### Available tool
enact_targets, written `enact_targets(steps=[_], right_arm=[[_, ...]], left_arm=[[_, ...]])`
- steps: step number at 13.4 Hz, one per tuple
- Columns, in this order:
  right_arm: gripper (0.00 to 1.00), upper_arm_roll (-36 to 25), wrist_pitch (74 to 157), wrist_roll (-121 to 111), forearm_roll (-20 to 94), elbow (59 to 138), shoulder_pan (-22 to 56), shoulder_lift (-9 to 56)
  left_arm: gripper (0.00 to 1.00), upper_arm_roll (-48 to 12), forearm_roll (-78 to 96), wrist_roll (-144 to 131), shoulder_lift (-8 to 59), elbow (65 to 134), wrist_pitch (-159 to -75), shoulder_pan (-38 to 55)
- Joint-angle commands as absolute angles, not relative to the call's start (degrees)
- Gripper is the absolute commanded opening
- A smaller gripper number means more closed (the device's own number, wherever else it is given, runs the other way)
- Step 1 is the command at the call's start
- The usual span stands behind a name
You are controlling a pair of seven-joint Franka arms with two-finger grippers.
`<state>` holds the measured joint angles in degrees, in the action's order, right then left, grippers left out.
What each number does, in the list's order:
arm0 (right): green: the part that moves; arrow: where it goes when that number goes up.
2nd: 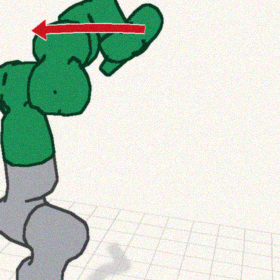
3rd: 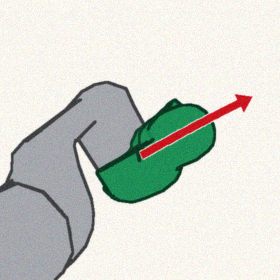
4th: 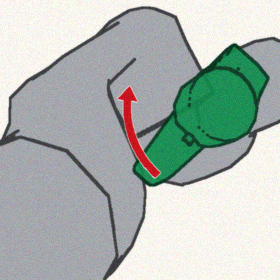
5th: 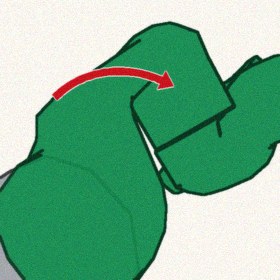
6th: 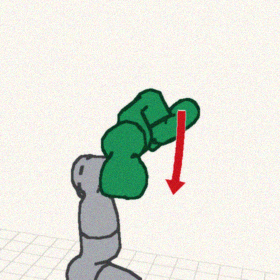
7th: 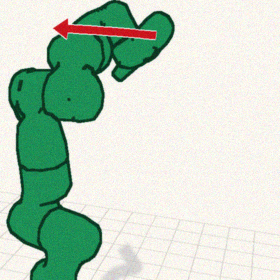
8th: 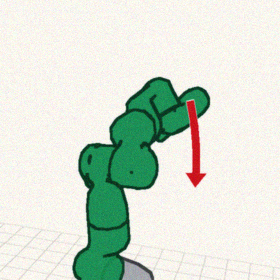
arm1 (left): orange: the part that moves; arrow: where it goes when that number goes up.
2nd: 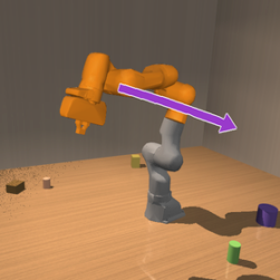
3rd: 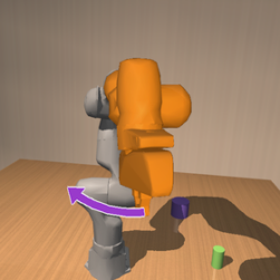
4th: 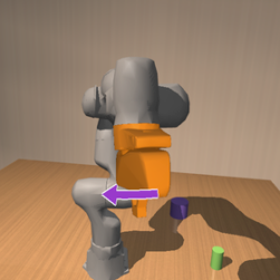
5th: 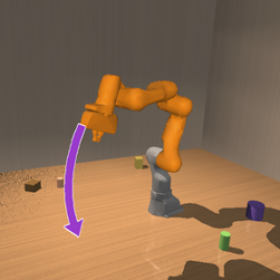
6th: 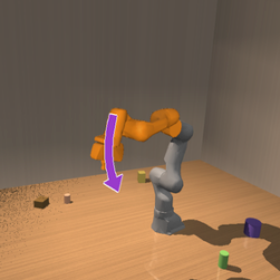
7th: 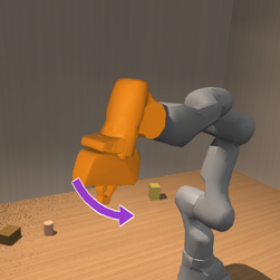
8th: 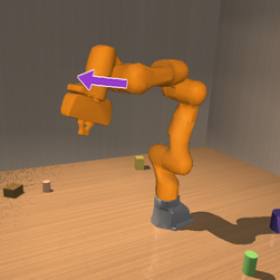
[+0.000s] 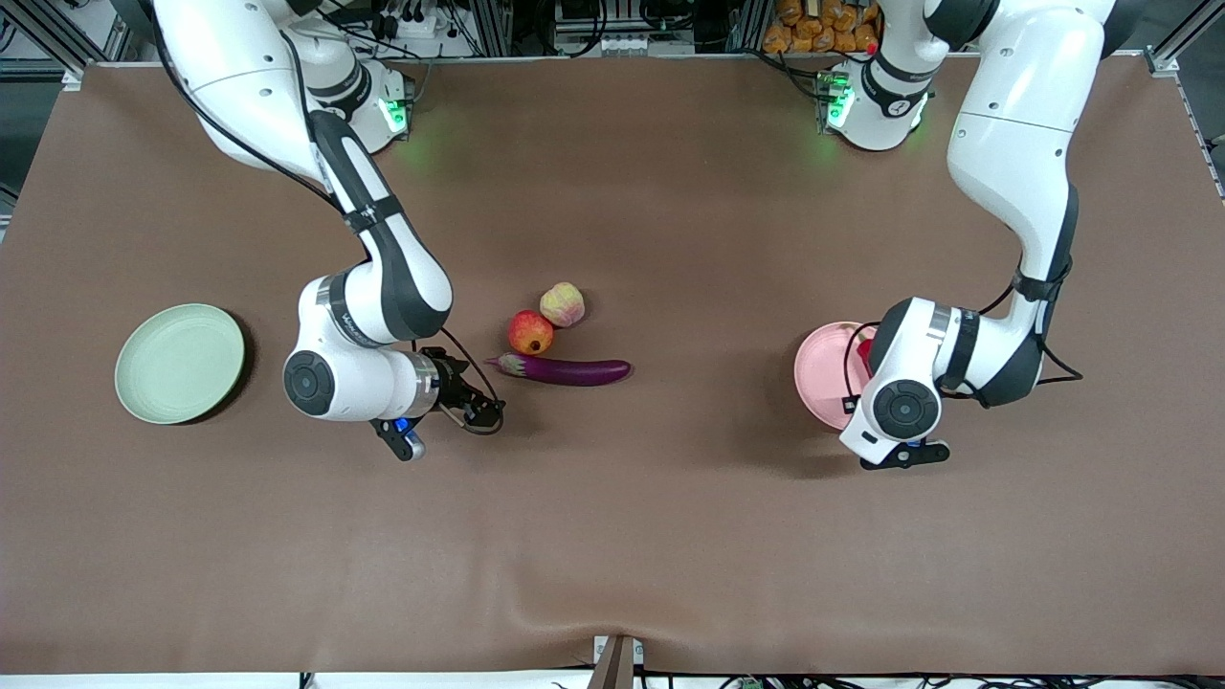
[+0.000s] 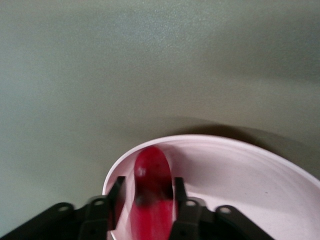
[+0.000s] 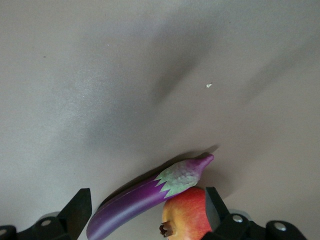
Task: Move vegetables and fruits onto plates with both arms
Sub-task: 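Release the pepper onto the pink plate while the right gripper reaches the apple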
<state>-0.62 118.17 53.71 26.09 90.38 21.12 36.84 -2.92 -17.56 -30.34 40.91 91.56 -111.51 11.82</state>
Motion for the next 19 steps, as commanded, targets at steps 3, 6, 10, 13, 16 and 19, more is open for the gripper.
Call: enact_targets(steps=[3,6,10,13,16,19], right_arm=[[1.0,-1.05,120.68,55.46,26.19,93.14,24.16,38.24],[1.0,-0.97,120.24,55.46,25.66,97.03,24.61,36.83],[1.0,0.17,114.62,57.57,25.66,97.03,24.52,34.19],[1.0,0.97,116.18,58.01,25.58,97.47,24.52,34.8],[1.0,1.05,118.55,58.01,25.58,99.92,25.57,34.72],[1.0,2.02,119.7,58.62,25.66,100.28,25.58,34.72]], left_arm=[[1.0,-3.51,-17.67,-31.03,35.96,90.89,-111.45,11.69],[1.0,-3.52,-11.37,-35.66,35.6,85.62,-111.45,12.04],[1.0,-3.6,-6.78,-46.91,37.0,82.01,-113.64,13.18],[1.0,-3.6,-4.75,-54.55,38.32,79.99,-114.95,16.6],[1.0,-3.6,-2.99,-62.29,38.5,78.66,-116.89,18.72],[1.0,-3.6,-2.9,-71.24,39.2,77.61,-118.55,20.3]])
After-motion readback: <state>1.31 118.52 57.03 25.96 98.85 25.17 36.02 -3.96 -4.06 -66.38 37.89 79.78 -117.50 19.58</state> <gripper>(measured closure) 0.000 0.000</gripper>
